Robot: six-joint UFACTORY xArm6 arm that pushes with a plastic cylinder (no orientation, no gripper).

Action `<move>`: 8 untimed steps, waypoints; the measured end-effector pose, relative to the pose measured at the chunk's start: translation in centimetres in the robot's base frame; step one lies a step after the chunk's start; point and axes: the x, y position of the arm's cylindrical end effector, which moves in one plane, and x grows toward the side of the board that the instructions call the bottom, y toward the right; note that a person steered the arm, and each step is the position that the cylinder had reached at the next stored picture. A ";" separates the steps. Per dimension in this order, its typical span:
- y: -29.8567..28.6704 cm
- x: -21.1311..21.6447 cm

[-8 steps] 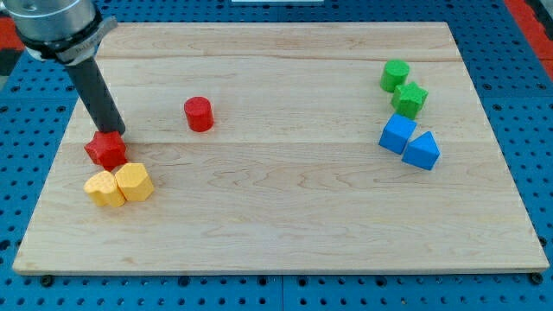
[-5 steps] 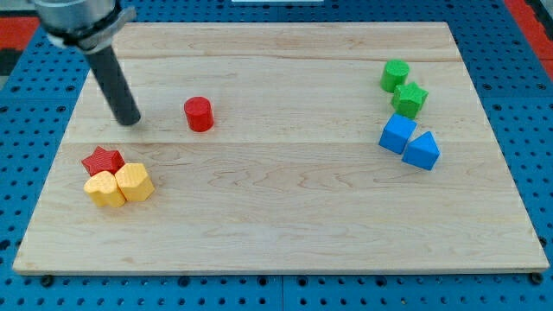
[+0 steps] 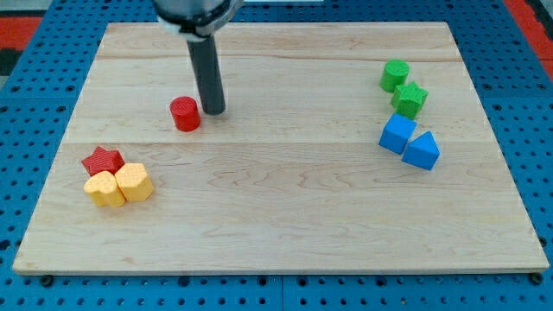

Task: Move red circle closer to the yellow hexagon

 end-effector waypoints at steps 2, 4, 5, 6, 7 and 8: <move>-4.8 1.9; -6.3 1.1; -6.4 1.0; -4.1 2.0; -4.4 6.2; -5.5 9.4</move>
